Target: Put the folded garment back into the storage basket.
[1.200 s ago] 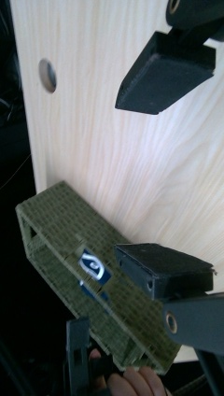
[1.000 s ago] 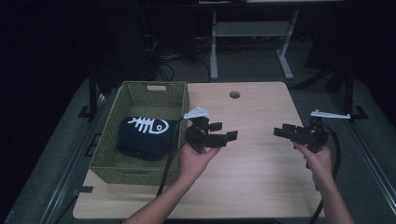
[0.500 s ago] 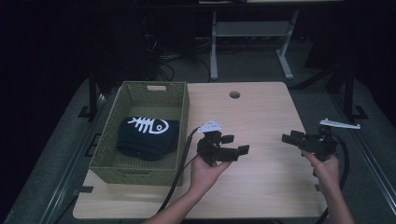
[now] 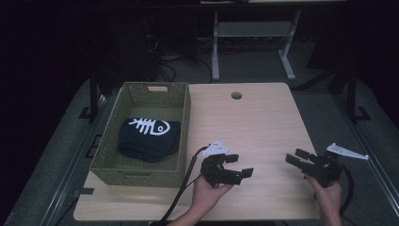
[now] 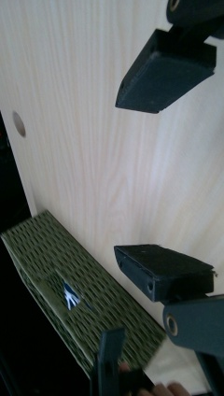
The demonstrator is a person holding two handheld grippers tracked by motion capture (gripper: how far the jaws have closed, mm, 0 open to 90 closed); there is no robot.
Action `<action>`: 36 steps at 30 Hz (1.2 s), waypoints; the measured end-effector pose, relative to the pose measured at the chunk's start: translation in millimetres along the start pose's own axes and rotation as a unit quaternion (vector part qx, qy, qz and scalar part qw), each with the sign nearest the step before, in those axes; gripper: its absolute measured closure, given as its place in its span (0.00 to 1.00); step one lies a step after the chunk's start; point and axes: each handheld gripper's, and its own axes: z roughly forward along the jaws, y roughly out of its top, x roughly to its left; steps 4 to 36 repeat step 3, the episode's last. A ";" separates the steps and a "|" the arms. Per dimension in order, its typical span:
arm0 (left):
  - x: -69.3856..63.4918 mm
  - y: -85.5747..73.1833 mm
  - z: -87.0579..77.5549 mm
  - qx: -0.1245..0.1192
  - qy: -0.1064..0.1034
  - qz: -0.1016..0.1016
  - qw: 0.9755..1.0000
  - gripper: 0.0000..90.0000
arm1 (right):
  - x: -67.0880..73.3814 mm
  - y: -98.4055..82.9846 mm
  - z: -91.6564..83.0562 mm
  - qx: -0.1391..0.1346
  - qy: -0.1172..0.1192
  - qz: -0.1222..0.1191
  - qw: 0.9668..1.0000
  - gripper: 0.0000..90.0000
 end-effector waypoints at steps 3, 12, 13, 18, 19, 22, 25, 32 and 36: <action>-5.5 -13.5 -9.5 0.007 0.004 0.031 0.999 0.26 | 4.1 -1.6 -2.0 -0.011 0.000 -0.022 1.000 0.26; -5.5 -13.5 -9.5 0.007 0.004 0.031 0.999 0.26 | 4.1 -1.6 -2.0 -0.011 0.000 -0.022 1.000 0.26; -5.5 -13.5 -9.5 0.007 0.004 0.031 0.999 0.26 | 4.1 -1.6 -2.0 -0.011 0.000 -0.022 1.000 0.26; -5.5 -13.5 -9.5 0.007 0.004 0.031 0.999 0.26 | 4.1 -1.6 -2.0 -0.011 0.000 -0.022 1.000 0.26; -5.5 -13.5 -9.5 0.007 0.004 0.031 0.999 0.26 | 4.1 -1.6 -2.0 -0.011 0.000 -0.022 1.000 0.26; -5.5 -13.5 -9.5 0.007 0.004 0.031 0.999 0.26 | 4.1 -1.6 -2.0 -0.011 0.000 -0.022 1.000 0.26; -5.5 -13.5 -9.5 0.007 0.004 0.031 0.999 0.26 | 4.1 -1.6 -2.0 -0.011 0.000 -0.022 1.000 0.26; -5.5 -13.5 -9.5 0.007 0.004 0.031 0.999 0.26 | 4.1 -1.6 -2.0 -0.011 0.000 -0.022 1.000 0.26; -5.5 -13.5 -9.5 0.007 0.004 0.031 0.999 0.26 | 4.1 -1.6 -2.0 -0.011 0.000 -0.022 1.000 0.26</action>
